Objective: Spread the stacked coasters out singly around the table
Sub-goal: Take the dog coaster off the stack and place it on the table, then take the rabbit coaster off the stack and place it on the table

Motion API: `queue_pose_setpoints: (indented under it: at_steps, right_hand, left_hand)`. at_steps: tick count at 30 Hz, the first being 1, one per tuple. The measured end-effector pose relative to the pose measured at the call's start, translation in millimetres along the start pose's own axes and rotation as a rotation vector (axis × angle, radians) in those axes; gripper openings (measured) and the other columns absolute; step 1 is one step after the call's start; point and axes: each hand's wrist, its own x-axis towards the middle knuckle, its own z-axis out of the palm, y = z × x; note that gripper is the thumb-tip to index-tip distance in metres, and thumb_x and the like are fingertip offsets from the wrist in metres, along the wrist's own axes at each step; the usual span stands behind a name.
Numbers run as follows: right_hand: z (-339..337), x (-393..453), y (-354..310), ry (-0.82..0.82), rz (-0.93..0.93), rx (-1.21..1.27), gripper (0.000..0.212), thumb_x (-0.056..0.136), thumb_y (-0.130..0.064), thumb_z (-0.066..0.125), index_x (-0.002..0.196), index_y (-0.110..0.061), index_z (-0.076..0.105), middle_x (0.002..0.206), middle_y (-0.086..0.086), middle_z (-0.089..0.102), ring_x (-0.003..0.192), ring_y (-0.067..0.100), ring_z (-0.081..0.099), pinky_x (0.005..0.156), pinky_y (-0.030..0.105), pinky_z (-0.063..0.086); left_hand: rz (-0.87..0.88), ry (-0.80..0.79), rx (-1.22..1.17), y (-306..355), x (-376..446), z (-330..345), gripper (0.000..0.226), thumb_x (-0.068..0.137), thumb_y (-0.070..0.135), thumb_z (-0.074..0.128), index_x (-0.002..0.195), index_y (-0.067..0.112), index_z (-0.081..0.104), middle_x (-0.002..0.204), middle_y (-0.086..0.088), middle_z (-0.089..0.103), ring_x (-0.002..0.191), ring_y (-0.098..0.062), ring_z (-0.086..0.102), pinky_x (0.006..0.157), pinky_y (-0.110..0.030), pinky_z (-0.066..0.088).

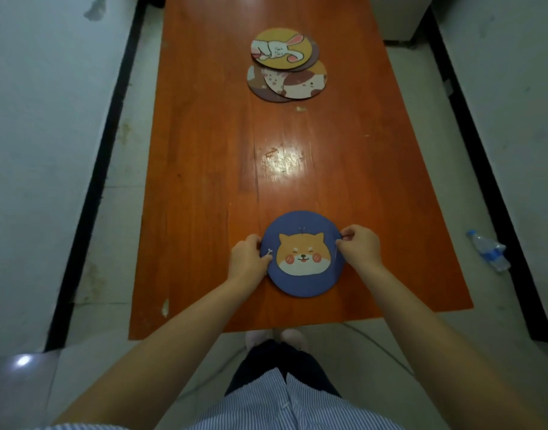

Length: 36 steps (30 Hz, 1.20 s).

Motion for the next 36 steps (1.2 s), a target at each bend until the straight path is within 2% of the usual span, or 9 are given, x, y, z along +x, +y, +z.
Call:
queue_pose_setpoints:
  at_steps: [2, 4, 9, 13, 18, 23, 26, 31, 36]
  right_hand:
    - [0.5, 0.0, 0.0, -0.012, -0.035, -0.048, 0.021, 0.085, -0.006, 0.061, 0.105, 0.002, 0.061, 0.105, 0.021, 0.067, 0.096, 0.034, 0.061, 0.074, 0.035, 0.047]
    - [1.5, -2.4, -1.6, -0.008, -0.099, -0.128, 0.023, 0.087, -0.006, 0.06, 0.108, 0.002, 0.059, 0.111, 0.021, 0.063, 0.099, 0.035, 0.058, 0.076, 0.038, 0.048]
    - [9.7, -14.4, -26.2, 0.098, -0.302, -0.453, 0.024, 0.086, -0.005, 0.053, 0.109, 0.001, 0.056, 0.118, 0.021, 0.052, 0.108, 0.036, 0.047, 0.082, 0.041, 0.046]
    - [45.6, -19.6, -88.6, 0.065, -0.489, -0.488, 0.022, 0.088, -0.01, 0.05, 0.104, 0.001, 0.059, 0.115, 0.02, 0.055, 0.108, 0.034, 0.047, 0.085, 0.043, 0.046]
    - [124.3, -27.5, -200.7, 0.075, -0.617, -0.413, 0.026, 0.083, -0.012, 0.053, 0.105, 0.0, 0.062, 0.117, 0.02, 0.058, 0.112, 0.035, 0.049, 0.09, 0.04, 0.043]
    - [185.5, -28.4, -305.2, 0.121, -0.524, -0.261, 0.032, 0.082, -0.007, 0.053, 0.112, 0.001, 0.061, 0.122, 0.021, 0.058, 0.109, 0.036, 0.053, 0.089, 0.04, 0.044]
    - [206.0, -18.3, -341.1, 0.146, -0.445, -0.241, 0.025, 0.085, -0.009, 0.052, 0.105, 0.001, 0.063, 0.115, 0.02, 0.06, 0.105, 0.036, 0.053, 0.086, 0.041, 0.046]
    - [203.0, 21.3, -368.1, 0.215, -0.355, -0.265, 0.025, 0.089, -0.012, 0.048, 0.107, 0.001, 0.062, 0.115, 0.019, 0.061, 0.106, 0.034, 0.052, 0.087, 0.037, 0.044]
    - [176.4, 83.2, -385.2, 0.266, -0.196, -0.261, 0.029, 0.088, -0.011, 0.049, 0.113, -0.002, 0.059, 0.123, 0.018, 0.056, 0.113, 0.036, 0.048, 0.091, 0.039, 0.044]
  left_hand:
    - [-0.008, 0.03, 0.045, -4.0, -2.5, 2.0, 0.027, 0.083, 0.021, 0.064, 0.101, 0.005, 0.053, 0.097, -0.016, 0.06, 0.079, -0.025, 0.054, 0.06, -0.033, 0.041]
    - [0.01, 0.039, 0.112, -8.2, -3.7, 1.2, 0.03, 0.083, 0.028, 0.063, 0.101, 0.006, 0.052, 0.099, -0.013, 0.06, 0.081, -0.023, 0.052, 0.06, -0.03, 0.037]
    - [0.123, 0.041, 0.369, -22.3, -4.5, -21.9, 0.027, 0.088, 0.033, 0.053, 0.097, 0.008, 0.053, 0.1, -0.012, 0.059, 0.087, -0.028, 0.056, 0.065, -0.036, 0.046]
    - [0.169, 0.142, 0.474, -55.8, 16.0, -75.6, 0.024, 0.089, 0.029, 0.048, 0.098, 0.009, 0.056, 0.098, -0.009, 0.059, 0.088, -0.023, 0.055, 0.067, -0.031, 0.047]
    - [0.197, 0.192, 0.579, -118.8, 64.5, -180.0, 0.024, 0.088, 0.023, 0.047, 0.098, 0.003, 0.056, 0.105, -0.018, 0.058, 0.097, -0.035, 0.054, 0.082, -0.042, 0.051]
    - [0.227, 0.177, 0.555, -154.0, 117.7, -280.5, 0.032, 0.086, 0.021, 0.049, 0.109, 0.002, 0.058, 0.113, -0.02, 0.058, 0.106, -0.036, 0.051, 0.086, -0.043, 0.049]
    - [0.277, 0.176, 0.597, -160.7, 150.7, -315.8, 0.03, 0.086, 0.019, 0.048, 0.109, 0.002, 0.059, 0.111, -0.02, 0.058, 0.104, -0.036, 0.051, 0.085, -0.043, 0.048]
    - [0.373, 0.092, 0.683, -145.4, 209.4, -335.9, 0.029, 0.087, 0.018, 0.045, 0.111, 0.005, 0.057, 0.113, -0.018, 0.057, 0.107, -0.035, 0.05, 0.085, -0.042, 0.046]
    - [0.519, 0.002, 0.75, -97.5, 281.4, -338.4, 0.027, 0.087, 0.018, 0.043, 0.106, 0.005, 0.056, 0.113, -0.018, 0.056, 0.107, -0.035, 0.05, 0.086, -0.041, 0.044]
